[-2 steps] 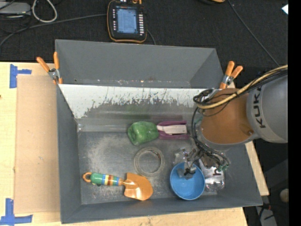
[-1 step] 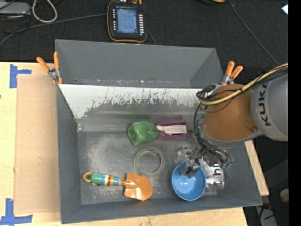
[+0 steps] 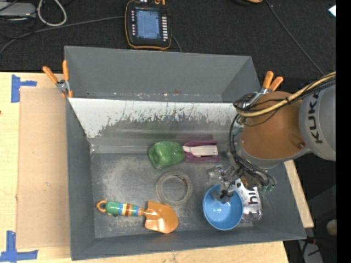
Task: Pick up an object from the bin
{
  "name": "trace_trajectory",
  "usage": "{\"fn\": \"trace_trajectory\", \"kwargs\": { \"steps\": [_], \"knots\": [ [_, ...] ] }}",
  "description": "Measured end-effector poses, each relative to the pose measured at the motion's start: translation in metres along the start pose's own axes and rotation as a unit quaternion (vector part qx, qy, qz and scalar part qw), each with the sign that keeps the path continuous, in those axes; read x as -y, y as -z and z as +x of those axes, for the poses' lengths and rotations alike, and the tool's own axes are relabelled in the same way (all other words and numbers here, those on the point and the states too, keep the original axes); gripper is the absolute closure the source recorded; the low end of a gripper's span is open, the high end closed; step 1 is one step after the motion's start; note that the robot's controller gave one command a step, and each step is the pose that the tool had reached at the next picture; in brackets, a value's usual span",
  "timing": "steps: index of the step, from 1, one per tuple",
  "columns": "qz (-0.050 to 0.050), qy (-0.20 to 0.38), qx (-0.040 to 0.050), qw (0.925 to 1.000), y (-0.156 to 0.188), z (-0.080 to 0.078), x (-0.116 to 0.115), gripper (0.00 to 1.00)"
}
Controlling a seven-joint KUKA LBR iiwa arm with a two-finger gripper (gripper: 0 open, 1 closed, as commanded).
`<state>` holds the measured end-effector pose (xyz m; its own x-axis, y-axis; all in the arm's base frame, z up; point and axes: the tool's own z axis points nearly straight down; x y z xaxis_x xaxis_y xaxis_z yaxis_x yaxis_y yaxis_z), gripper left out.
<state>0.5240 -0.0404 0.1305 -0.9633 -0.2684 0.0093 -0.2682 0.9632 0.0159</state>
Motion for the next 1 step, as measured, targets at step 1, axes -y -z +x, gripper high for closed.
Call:
{"fn": "trace_trajectory", "kwargs": {
  "steps": [1],
  "knots": [
    [0.000,0.000,0.0000,1.0000,0.0134,0.0000,0.0000,1.00]
  ]
}}
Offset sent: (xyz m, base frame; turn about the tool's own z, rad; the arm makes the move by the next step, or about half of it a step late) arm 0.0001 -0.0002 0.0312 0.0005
